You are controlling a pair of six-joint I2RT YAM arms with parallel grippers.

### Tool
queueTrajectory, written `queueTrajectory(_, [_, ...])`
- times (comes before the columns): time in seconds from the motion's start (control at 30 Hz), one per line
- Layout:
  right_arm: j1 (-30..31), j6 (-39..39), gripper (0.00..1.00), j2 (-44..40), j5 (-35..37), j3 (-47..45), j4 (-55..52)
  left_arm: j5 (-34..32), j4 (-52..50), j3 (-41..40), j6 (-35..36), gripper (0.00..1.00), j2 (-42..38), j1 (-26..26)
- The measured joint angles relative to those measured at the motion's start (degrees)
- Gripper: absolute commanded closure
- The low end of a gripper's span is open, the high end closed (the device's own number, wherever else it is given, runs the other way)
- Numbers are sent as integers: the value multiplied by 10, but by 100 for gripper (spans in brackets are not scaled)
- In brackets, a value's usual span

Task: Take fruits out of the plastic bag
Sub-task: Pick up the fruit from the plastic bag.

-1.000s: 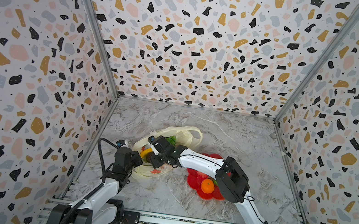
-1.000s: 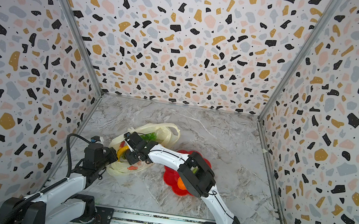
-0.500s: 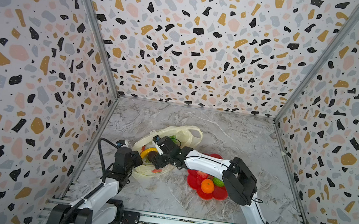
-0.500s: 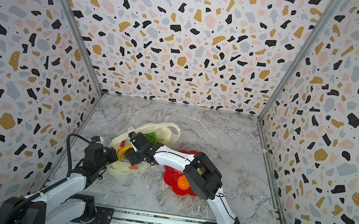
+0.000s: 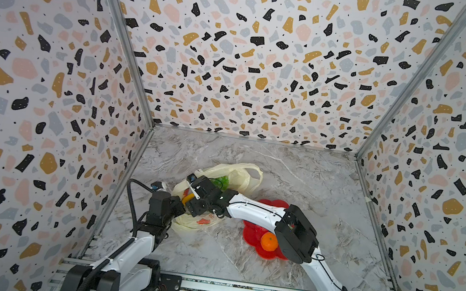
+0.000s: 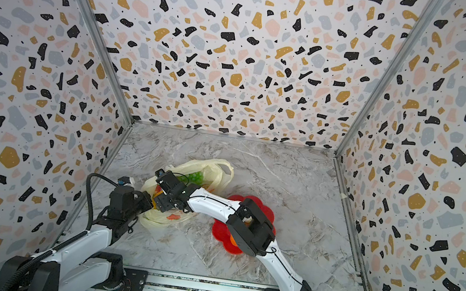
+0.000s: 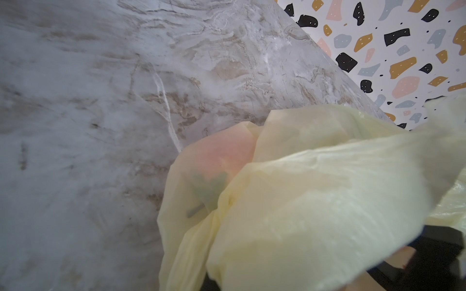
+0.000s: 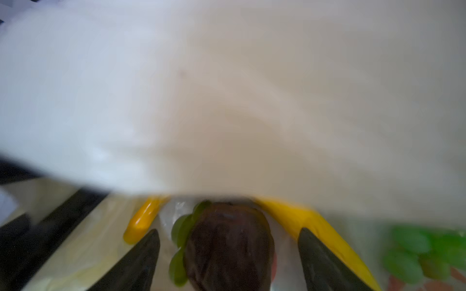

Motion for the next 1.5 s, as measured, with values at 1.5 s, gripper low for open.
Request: queueTrajectory(1.5, [-256, 224, 42, -522, -220, -585, 202, 0, 14, 0, 0, 95, 17, 0])
